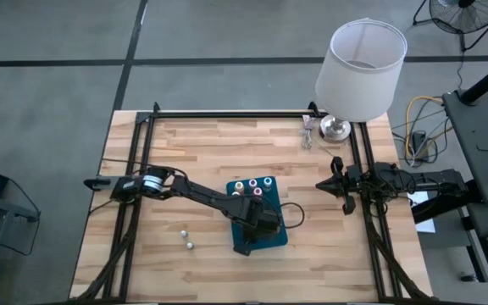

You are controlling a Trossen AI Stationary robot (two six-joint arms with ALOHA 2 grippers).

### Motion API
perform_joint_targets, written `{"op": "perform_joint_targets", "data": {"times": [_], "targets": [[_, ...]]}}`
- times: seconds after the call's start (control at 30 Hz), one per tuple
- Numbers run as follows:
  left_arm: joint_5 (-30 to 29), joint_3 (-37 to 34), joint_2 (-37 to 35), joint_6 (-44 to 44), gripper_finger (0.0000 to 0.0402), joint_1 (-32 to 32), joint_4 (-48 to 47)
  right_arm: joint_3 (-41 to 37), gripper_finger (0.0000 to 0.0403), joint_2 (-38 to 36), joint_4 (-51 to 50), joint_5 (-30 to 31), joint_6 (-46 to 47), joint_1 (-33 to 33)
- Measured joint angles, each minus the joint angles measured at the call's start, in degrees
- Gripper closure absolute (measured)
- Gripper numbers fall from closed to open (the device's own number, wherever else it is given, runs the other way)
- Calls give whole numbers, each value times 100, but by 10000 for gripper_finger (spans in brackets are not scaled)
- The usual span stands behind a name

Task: Pick & Place food coloring
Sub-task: Put the small red food coloring bottle into the blue bin, then put the top small black food coloring bottle into the blue bin

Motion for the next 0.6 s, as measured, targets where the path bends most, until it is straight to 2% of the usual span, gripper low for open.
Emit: {"op": "perform_joint_targets", "data": {"times": [0.2,0.6], "targets": [[-2,0,2,-12,298,2,-1,2,394,0,-2,0,0,0],[-108,184,-291,-30,296,13,-406,2,394,0,3,4,0,-2]]}}
